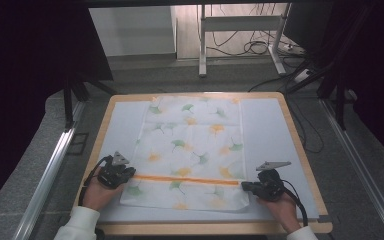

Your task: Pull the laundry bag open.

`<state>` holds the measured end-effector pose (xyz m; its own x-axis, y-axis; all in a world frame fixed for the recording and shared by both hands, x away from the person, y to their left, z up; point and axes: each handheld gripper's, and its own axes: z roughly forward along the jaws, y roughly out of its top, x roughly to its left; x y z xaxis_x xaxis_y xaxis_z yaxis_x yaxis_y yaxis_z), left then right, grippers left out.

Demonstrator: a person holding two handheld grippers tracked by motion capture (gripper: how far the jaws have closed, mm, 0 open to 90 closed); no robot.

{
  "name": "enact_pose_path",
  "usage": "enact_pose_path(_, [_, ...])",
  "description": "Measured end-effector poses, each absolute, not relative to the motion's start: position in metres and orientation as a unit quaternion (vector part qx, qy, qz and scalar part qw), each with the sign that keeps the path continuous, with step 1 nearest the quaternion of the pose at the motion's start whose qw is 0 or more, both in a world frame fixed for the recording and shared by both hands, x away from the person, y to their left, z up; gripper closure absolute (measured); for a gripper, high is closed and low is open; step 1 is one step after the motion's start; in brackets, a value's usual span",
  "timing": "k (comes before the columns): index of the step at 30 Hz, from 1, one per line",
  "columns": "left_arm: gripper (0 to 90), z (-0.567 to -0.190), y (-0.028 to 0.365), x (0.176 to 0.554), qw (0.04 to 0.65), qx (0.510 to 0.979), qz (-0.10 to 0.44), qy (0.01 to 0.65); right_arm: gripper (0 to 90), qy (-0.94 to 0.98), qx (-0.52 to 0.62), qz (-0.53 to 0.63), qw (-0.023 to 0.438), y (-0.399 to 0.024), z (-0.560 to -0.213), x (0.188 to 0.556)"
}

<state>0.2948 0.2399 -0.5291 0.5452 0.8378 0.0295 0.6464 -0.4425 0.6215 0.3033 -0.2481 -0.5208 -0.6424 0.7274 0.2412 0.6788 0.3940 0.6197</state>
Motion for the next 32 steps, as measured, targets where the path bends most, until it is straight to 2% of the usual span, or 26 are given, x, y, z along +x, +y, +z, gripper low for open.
enact_pose_path(2, [79.7,-0.528,0.240,0.294,0.294,0.829,0.170,0.444,89.5,0.832,0.424,0.356,0.032,-0.249,-0.521,0.303])
enact_pose_path(5, [80.3,-0.527,0.240,0.291,0.292,0.829,0.189,0.438,89.4,0.834,0.422,0.354,0.035,-0.248,-0.520,0.303])
enact_pose_path(7, [76.4,-0.524,0.241,0.288,0.305,0.819,0.200,0.444,88.4,0.835,0.420,0.354,0.039,-0.247,-0.519,0.302])
enact_pose_path(10, [64.8,-0.518,0.247,0.285,0.341,0.795,0.208,0.456,78.6,0.831,0.406,0.375,0.059,-0.248,-0.513,0.297])
enact_pose_path(12, [60.2,-0.515,0.252,0.284,0.359,0.780,0.212,0.467,72.7,0.828,0.393,0.390,0.093,-0.251,-0.508,0.295])
enact_pose_path(15, [54.4,-0.514,0.262,0.283,0.372,0.764,0.205,0.487,59.0,0.812,0.393,0.410,0.135,-0.260,-0.503,0.297])
enact_pose_path(20, [54.5,-0.516,0.271,0.279,0.370,0.760,0.206,0.493,48.8,0.787,0.422,0.424,0.153,-0.282,-0.502,0.307])
enact_pose_path(25, [51.6,-0.518,0.277,0.275,0.368,0.755,0.203,0.503,45.7,0.776,0.445,0.418,0.159,-0.298,-0.505,0.316])
enact_pose_path(29, [56.3,-0.518,0.275,0.274,0.365,0.761,0.204,0.496,43.8,0.775,0.444,0.422,0.158,-0.297,-0.504,0.316])
enact_pose_path(32, [55.1,-0.519,0.274,0.277,0.361,0.762,0.207,0.496,42.1,0.783,0.433,0.412,0.170,-0.293,-0.504,0.316])
